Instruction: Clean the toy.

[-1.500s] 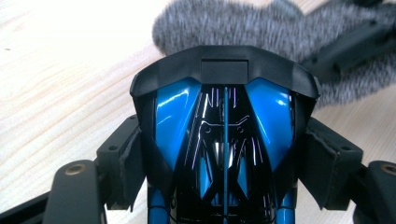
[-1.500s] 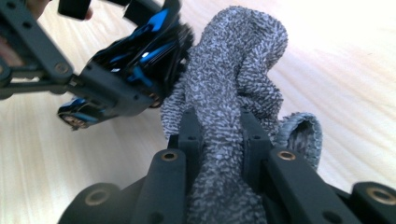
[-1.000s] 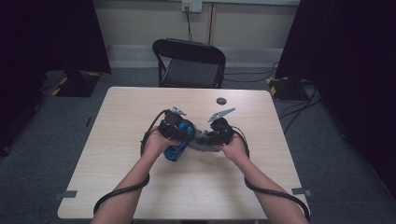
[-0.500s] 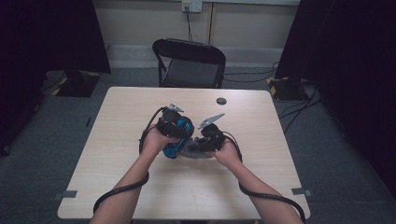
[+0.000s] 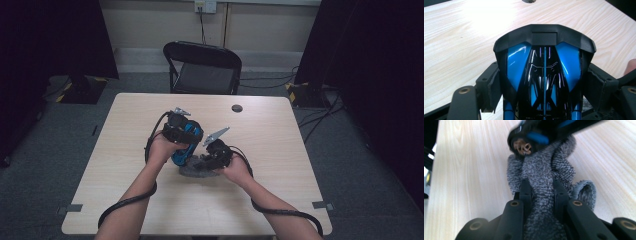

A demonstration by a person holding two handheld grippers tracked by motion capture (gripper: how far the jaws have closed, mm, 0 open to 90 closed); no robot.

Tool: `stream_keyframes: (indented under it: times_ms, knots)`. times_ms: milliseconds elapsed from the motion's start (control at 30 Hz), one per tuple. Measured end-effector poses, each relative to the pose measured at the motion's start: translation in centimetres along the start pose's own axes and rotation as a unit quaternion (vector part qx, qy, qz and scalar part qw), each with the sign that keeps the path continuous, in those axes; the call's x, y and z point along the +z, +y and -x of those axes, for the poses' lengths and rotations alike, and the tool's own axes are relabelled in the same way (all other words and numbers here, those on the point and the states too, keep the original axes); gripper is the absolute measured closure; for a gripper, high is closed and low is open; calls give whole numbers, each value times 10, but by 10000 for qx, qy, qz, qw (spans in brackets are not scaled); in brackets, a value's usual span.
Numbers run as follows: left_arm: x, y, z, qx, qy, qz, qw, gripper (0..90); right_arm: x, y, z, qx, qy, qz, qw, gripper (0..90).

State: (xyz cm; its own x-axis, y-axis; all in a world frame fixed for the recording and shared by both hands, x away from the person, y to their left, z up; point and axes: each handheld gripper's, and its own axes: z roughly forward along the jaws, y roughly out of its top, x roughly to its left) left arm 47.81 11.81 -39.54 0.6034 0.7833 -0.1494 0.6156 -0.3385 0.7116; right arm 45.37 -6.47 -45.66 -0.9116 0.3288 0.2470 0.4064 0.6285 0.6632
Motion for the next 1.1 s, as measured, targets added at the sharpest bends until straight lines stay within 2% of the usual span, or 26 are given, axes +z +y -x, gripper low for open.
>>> stream_keyframes:
  times_ms: [67, 267, 600, 733, 867, 1100]
  knots:
    - [-4, 0, -1, 17, 25, 5, 10000, 257, 0, -1, 1, -29, -71, -99, 9999, 754]
    - [-11, -8, -4, 22, 60, -15, 10000, 256, -21, -1, 20, 123, -412, -24, 9991, 753]
    - [-11, -25, -5, 57, 16, -143, 9999, 256, -61, -1, 49, 521, -928, 246, 9940, 753]
    - [-8, -30, -3, 95, -19, -216, 9997, 257, -69, 3, 52, 583, -1068, 311, 9921, 753]
    - [-3, -34, 3, 160, -90, -278, 9994, 257, -73, 9, 52, 525, -1147, 356, 9914, 753]
    - [5, -36, 14, 248, -231, -336, 9989, 257, -70, 20, 48, 476, -1122, 425, 9916, 753]
